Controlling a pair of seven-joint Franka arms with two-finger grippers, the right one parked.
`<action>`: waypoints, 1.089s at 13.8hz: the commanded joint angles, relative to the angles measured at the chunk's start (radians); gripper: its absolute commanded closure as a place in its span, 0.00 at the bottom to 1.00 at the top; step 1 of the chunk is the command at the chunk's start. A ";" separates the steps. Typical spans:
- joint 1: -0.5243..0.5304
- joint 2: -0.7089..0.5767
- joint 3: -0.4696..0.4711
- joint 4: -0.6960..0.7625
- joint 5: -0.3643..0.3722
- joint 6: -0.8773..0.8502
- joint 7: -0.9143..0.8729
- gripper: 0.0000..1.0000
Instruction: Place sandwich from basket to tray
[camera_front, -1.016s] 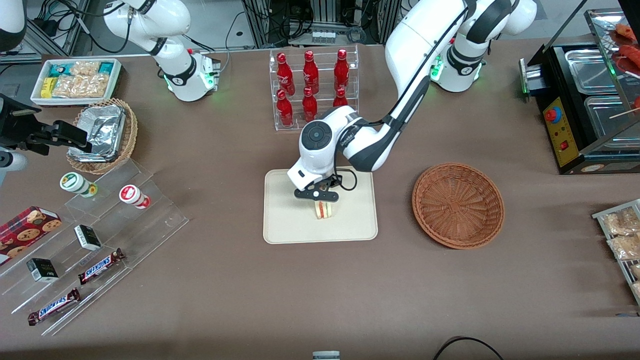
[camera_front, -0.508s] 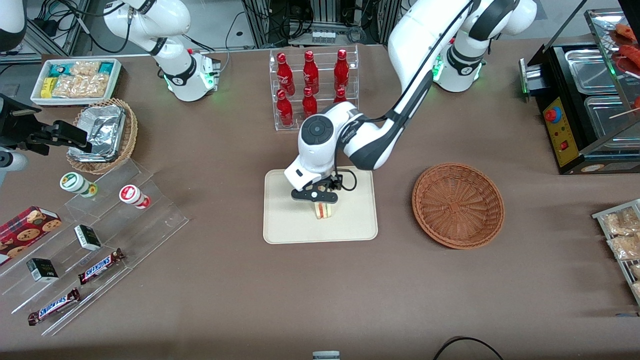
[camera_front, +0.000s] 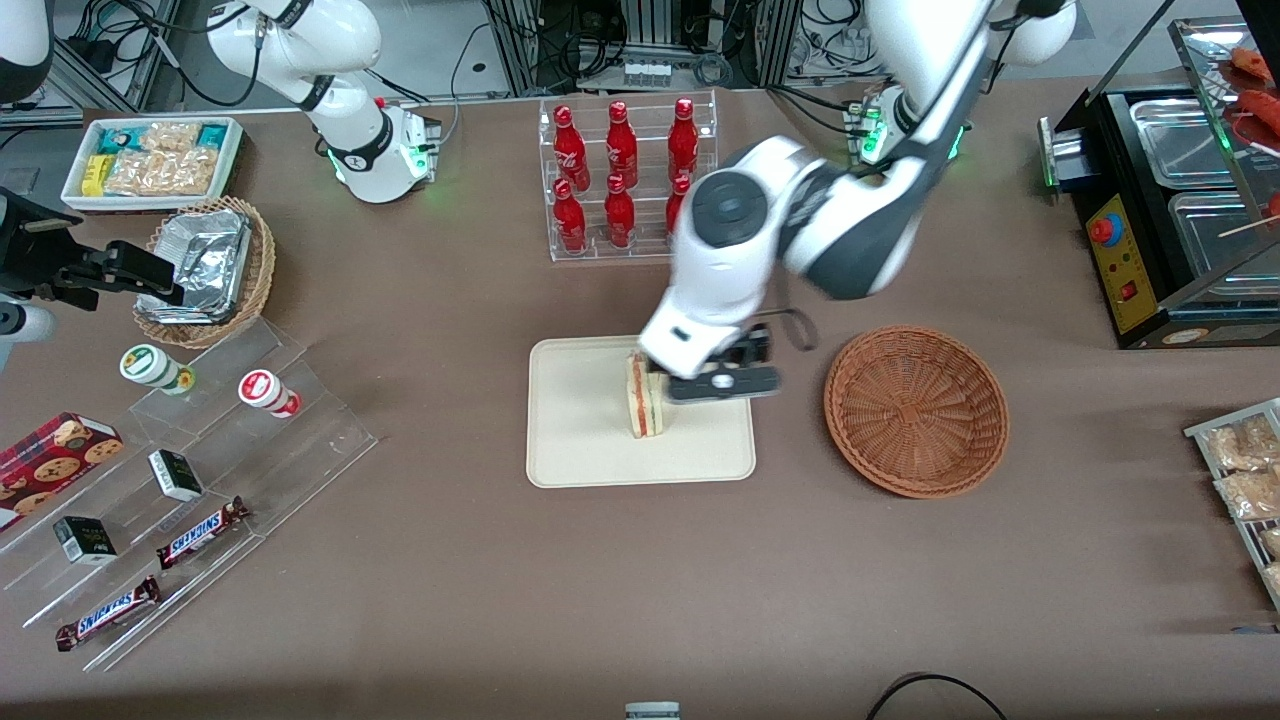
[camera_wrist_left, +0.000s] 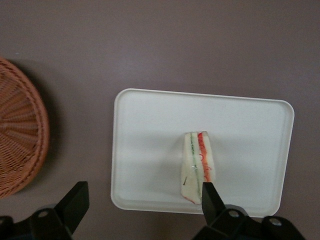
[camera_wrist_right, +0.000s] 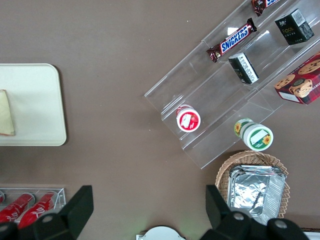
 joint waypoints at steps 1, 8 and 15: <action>0.097 -0.148 -0.006 -0.114 -0.011 -0.045 -0.009 0.01; 0.350 -0.368 -0.006 -0.212 -0.014 -0.230 0.281 0.01; 0.542 -0.503 -0.004 -0.292 -0.077 -0.281 0.612 0.01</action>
